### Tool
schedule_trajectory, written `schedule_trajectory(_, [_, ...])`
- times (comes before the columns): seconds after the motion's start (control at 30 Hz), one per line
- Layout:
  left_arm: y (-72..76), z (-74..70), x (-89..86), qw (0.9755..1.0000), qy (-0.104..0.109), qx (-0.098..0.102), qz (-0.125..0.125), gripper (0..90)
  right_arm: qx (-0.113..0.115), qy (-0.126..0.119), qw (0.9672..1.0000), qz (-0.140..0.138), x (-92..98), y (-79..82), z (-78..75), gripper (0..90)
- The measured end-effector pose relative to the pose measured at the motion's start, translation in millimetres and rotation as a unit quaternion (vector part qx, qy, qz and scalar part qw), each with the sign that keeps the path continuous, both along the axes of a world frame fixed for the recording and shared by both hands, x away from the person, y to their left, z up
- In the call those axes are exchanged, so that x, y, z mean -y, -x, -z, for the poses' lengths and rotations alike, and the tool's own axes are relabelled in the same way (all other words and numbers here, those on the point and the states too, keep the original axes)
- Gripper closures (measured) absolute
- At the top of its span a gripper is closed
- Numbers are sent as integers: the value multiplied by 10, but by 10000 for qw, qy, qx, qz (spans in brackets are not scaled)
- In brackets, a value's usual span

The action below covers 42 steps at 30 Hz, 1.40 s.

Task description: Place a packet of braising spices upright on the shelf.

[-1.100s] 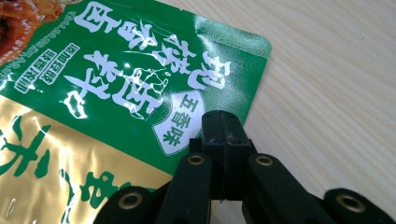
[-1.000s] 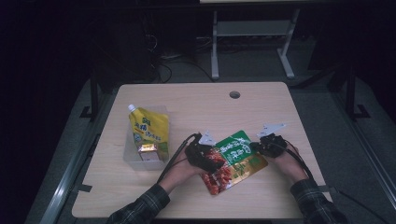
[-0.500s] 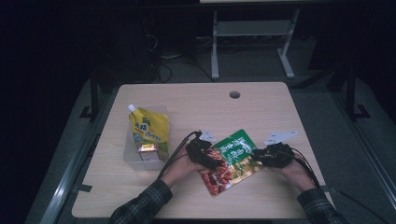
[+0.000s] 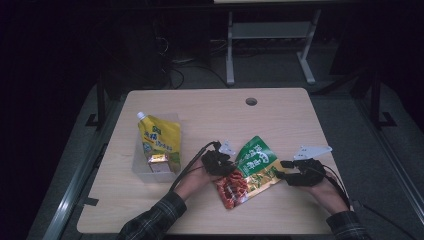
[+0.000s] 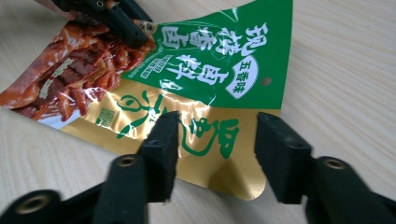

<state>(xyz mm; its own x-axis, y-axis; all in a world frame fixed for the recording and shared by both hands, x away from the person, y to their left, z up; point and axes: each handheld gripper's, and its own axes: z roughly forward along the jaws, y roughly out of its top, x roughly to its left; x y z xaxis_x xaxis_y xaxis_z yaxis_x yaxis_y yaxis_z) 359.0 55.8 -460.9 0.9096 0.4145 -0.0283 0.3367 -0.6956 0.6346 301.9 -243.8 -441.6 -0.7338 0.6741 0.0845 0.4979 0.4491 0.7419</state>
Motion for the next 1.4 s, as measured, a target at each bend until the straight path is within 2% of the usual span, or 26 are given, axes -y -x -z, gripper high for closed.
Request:
schedule_trajectory(0.13, [-14, 2, -22, 9999, 96, -67, -83, 874, -59, 6, 10000, 8, -20, -2, 8, 418])
schedule_trajectory(0.27, [-30, 5, -70, 9991, 279, -234, -239, 892, -12, 3, 10000, 71, -6, 7, -8, 384])
schedule_trajectory(0.37, [-21, -31, -99, 9980, 420, -195, -430, 895, 38, -54, 9999, 97, 20, 10, -21, 358])
schedule_trajectory(0.4, [-29, -60, -121, 9982, 396, -143, -427, 896, 21, -65, 9999, 130, 27, 20, -27, 350])
schedule_trajectory(0.43, [-23, -79, -130, 9970, 526, -154, -545, 896, 26, -78, 9999, 127, 37, 23, -28, 337])
schedule_trajectory(0.53, [-35, -168, -198, 9952, 622, -74, -748, 897, 25, -125, 9998, 175, 62, 52, -29, 316])
schedule_trajectory(0.6, [-30, -231, -235, 9923, 859, -55, -895, 898, 13, -179, 9996, 202, 77, 79, -37, 311])
schedule_trajectory(0.77, [15, -424, -308, 9892, 1098, 157, -963, 898, -80, -344, 9992, 188, 70, 108, -36, 293])
schedule_trajectory(0.93, [72, -574, -345, 9864, 1319, 251, -948, 899, -127, -450, 9989, 31, -15, 100, -38, 289])
schedule_trajectory(1.07, [106, -658, -361, 9828, 1546, 295, -970, 899, -97, -678, 9976, -74, -99, 67, -45, 288])
schedule_trajectory(1.13, [119, -677, -366, 9809, 1644, 256, -1006, 899, -78, -852, 9963, -115, -145, 45, -60, 288])
schedule_trajectory(1.27, [140, -687, -363, 9803, 1698, 217, -982, 898, -30, -1098, 9937, -206, -230, -14, -96, 309])
schedule_trajectory(1.4, [155, -688, -355, 9796, 1740, 188, -986, 898, -78, -1245, 9919, -254, -299, -91, -92, 388])
